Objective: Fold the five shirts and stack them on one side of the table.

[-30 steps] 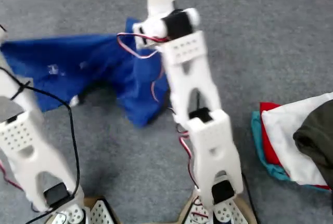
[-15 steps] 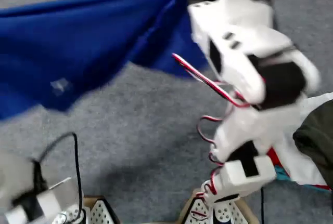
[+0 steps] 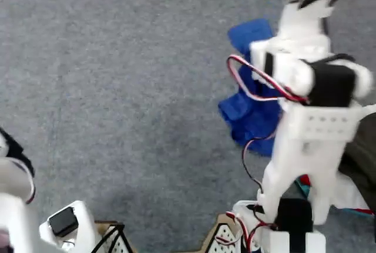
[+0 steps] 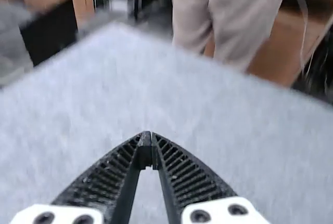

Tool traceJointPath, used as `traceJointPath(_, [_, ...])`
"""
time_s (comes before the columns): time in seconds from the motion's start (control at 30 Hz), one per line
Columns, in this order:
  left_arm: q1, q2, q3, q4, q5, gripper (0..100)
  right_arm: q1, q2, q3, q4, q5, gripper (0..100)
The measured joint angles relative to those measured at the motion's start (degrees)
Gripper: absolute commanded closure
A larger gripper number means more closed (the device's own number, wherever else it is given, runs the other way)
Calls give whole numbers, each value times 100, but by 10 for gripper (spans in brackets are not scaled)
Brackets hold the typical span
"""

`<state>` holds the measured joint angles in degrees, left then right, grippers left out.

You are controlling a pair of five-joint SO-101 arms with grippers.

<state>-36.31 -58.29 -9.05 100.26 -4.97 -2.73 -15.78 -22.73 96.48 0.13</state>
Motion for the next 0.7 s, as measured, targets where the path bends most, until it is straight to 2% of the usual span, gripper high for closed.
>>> traceJointPath(0.13, [0, -255, 897, 0, 0, 981, -316, -264, 1530, -501, 0, 994])
traceJointPath(0.23, [-9, -360, 1363, 0, 0, 981, -879, -651, 2013, -897, 9, 994])
traceJointPath(0.43, [-642, -501, 2110, 0, 0, 981, -2637, -1574, 1978, -1934, -404, 994])
traceJointPath(0.6, [-1213, -730, 2822, 0, 0, 981, -4202, -1626, 1380, -2725, -818, 994])
traceJointPath(0.7, [-1327, -985, 3112, 0, 0, 981, -4325, -1538, 1257, -2884, -985, 994])
